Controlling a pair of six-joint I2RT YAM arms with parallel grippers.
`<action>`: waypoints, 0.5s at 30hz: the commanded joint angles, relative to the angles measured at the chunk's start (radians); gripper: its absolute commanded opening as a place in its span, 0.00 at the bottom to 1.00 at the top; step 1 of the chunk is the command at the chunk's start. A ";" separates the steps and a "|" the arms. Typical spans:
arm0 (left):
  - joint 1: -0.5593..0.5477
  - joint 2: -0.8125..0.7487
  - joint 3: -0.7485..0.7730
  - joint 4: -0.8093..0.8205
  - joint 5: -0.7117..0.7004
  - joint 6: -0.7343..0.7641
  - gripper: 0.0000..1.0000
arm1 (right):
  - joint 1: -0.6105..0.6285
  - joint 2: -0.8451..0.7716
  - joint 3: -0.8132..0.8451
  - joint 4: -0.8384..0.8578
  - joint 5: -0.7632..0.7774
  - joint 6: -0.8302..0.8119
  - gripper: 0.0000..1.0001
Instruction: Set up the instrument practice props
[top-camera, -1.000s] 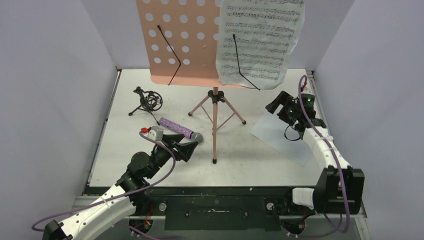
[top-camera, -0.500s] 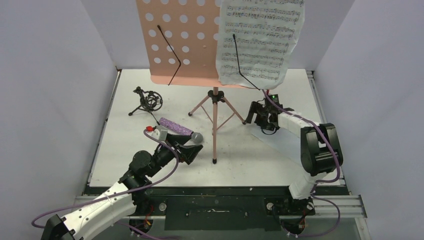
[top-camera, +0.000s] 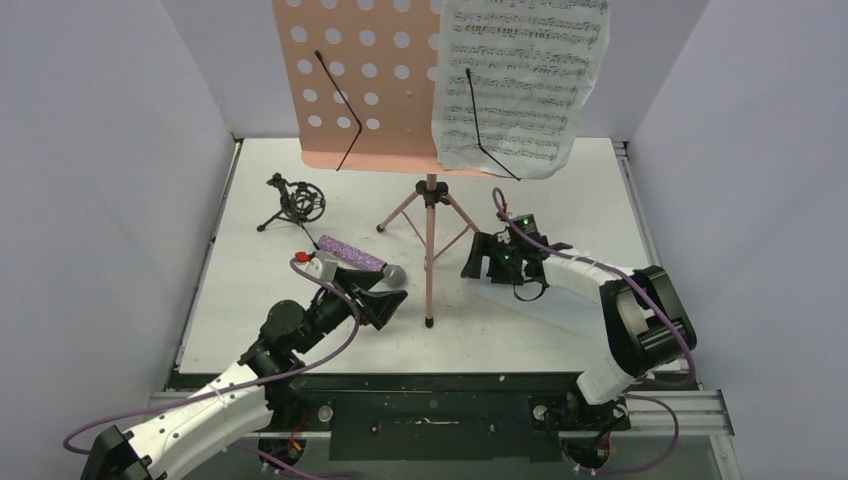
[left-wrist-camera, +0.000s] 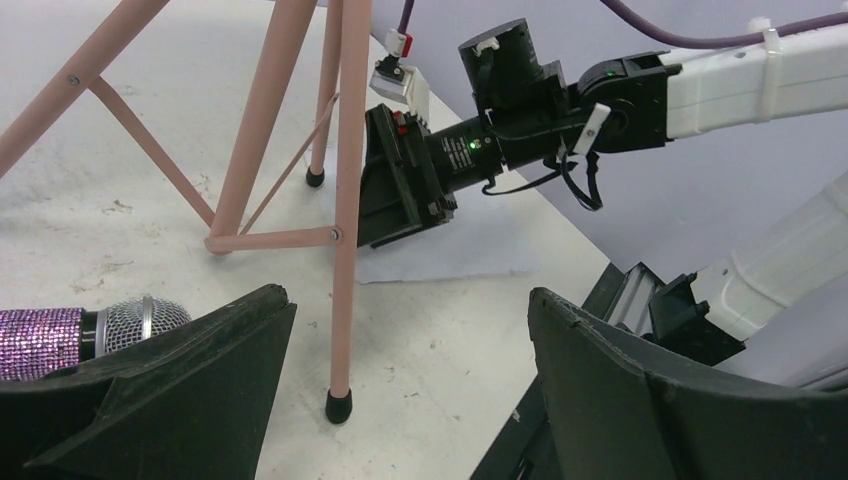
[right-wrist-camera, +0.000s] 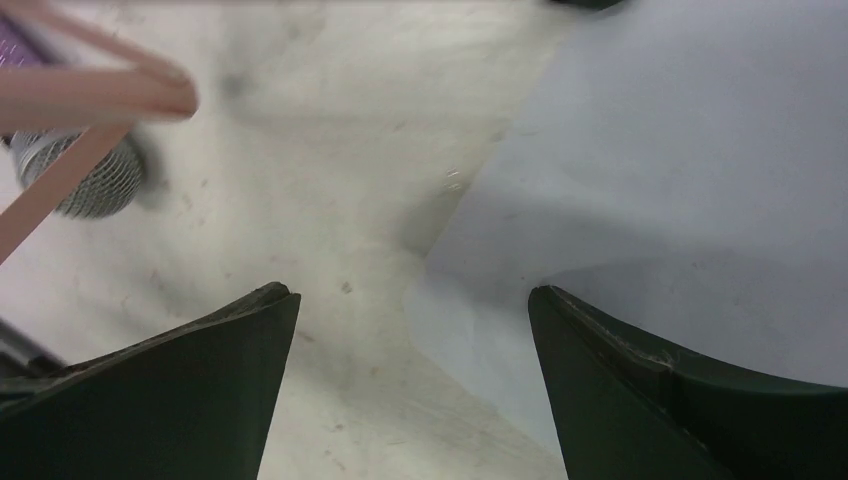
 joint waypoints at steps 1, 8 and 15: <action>-0.006 0.012 0.011 0.065 -0.005 0.006 0.87 | 0.138 -0.009 -0.111 -0.043 -0.140 0.112 0.90; -0.006 0.006 -0.019 0.068 -0.036 -0.019 0.87 | 0.355 -0.139 -0.027 -0.158 -0.147 0.182 0.90; -0.006 0.003 -0.062 0.093 -0.068 -0.049 0.87 | 0.361 -0.204 0.137 -0.299 0.163 0.025 0.90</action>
